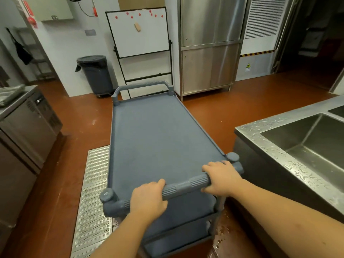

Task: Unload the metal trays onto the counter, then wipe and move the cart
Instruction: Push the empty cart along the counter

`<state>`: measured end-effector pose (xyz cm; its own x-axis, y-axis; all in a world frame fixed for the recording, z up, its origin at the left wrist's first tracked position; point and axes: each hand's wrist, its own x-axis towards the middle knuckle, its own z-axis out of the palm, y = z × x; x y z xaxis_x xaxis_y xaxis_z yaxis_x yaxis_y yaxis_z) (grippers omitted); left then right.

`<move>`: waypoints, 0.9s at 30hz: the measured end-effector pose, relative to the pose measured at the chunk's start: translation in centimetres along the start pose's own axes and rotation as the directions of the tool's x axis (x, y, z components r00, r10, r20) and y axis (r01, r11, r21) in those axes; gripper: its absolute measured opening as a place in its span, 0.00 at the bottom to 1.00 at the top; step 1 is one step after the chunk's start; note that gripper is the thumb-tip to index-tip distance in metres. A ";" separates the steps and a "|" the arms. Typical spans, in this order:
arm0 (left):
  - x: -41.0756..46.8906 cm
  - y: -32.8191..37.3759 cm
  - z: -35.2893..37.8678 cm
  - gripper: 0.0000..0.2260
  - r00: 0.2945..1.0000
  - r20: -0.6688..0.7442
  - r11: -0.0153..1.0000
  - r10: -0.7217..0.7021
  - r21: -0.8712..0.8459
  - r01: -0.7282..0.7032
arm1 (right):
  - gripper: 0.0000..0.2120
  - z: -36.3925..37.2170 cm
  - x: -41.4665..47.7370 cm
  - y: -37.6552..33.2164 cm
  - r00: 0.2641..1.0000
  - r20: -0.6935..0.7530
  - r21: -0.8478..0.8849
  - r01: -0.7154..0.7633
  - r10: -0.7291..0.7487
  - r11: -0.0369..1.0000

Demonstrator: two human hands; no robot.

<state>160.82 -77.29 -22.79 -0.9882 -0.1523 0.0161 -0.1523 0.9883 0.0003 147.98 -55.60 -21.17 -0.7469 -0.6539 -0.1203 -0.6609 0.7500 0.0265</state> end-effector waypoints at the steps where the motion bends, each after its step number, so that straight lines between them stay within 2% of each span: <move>1: -0.1 -1.0 0.0 0.15 1.000 -0.007 1.000 0.019 -0.006 -0.019 | 0.23 -0.1 0.1 -1.0 1.000 -0.005 0.008 0.017 -0.017 1.000; 5: -0.3 -5.9 -0.7 0.16 0.996 0.021 0.996 0.081 -0.030 -0.080 | 0.16 -0.8 0.6 -4.8 0.998 -0.033 0.040 0.055 -0.053 0.998; 9: 0.1 -10.9 -1.1 0.18 0.993 0.118 1.000 -0.010 0.028 0.007 | 0.13 -2.0 2.1 -8.4 0.995 0.001 0.005 0.096 -0.096 0.995; 12: 0.4 -14.2 -1.1 0.16 0.987 0.160 0.999 -0.012 0.052 0.004 | 0.15 -1.8 3.7 -10.7 0.989 -0.001 -0.024 0.149 -0.149 0.989; 16: 0.6 -18.8 -1.1 0.13 0.984 0.175 0.997 -0.010 0.073 -0.003 | 0.13 -0.2 4.8 -15.0 0.989 -0.120 0.029 0.086 -0.082 0.996; 22: 0.3 -24.8 -1.2 0.11 0.983 0.182 0.997 -0.024 0.074 0.011 | 0.12 -0.7 6.8 -21.6 0.996 -0.090 0.034 0.014 -0.011 0.999; 27: -1.4 -27.1 -1.6 0.13 0.985 0.169 0.996 -0.044 0.085 0.030 | 0.11 -0.8 7.1 -24.5 0.994 -0.111 0.007 0.006 -0.005 1.000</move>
<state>166.39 -103.87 -21.24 -0.9691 -0.1936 -0.1529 -0.1824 0.9796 -0.0843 158.80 -78.70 -21.85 -0.7469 -0.6649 -0.0095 -0.6650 0.7466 0.0185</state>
